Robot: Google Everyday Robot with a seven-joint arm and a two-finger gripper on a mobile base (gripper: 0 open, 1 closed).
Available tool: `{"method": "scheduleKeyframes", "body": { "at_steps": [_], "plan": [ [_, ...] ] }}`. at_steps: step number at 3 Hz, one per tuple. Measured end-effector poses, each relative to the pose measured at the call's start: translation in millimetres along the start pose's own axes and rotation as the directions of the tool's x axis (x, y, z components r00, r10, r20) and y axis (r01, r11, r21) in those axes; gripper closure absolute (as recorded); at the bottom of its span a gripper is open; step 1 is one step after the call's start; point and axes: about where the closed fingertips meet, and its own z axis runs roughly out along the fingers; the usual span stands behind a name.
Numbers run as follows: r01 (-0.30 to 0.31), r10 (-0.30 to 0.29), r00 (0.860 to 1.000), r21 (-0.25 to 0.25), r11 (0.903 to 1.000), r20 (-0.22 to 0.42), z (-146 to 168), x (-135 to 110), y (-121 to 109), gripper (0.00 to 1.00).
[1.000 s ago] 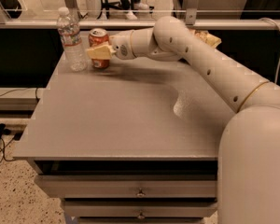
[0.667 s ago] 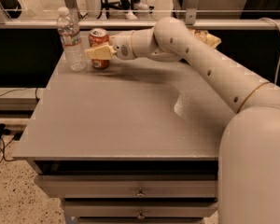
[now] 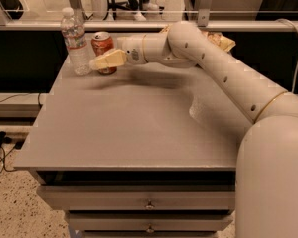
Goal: Move coke can near water bottle
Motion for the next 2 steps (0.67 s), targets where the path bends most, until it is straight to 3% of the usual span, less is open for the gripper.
{"method": "scheduleKeyframes", "body": {
  "at_steps": [1,2],
  "plan": [
    [0.005,-0.005,1.0,-0.005,1.0,0.025,-7,-7,3,0.0],
    [0.115,-0.115,0.993,0.076,0.9905,-0.007,-92,-20,19,0.0]
  ]
}}
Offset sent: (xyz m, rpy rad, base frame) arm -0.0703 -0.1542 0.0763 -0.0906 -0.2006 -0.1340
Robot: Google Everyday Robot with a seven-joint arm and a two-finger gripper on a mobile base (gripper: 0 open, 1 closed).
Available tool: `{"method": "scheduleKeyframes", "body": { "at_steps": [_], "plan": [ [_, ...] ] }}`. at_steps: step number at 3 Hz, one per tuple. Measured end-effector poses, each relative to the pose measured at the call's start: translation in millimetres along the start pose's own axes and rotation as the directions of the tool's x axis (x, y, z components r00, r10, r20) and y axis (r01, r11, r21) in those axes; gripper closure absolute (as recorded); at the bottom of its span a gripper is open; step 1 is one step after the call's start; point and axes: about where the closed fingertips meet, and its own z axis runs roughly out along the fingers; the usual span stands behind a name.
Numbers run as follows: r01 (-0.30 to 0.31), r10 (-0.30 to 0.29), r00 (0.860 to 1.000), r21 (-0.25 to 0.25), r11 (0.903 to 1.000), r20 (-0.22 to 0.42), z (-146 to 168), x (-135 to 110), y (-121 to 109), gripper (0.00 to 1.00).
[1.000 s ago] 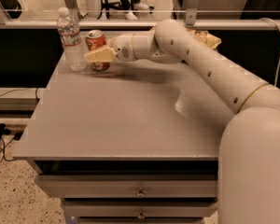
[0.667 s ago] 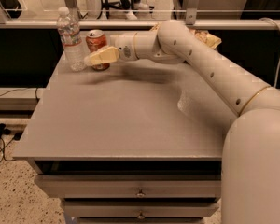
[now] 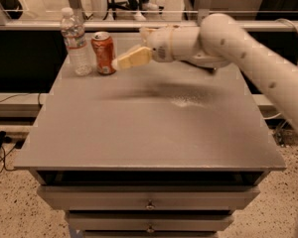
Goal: Move coke can near water bottle
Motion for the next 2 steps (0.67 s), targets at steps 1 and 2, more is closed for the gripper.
{"method": "scheduleKeyframes", "body": {
  "at_steps": [1,2],
  "plan": [
    [0.091,-0.086,0.994,0.072,0.9932,-0.073,-97.6,-0.3,7.7,0.0],
    [0.091,-0.086,0.994,0.072,0.9932,-0.073,-97.5,-0.3,7.8,0.0]
  ]
}}
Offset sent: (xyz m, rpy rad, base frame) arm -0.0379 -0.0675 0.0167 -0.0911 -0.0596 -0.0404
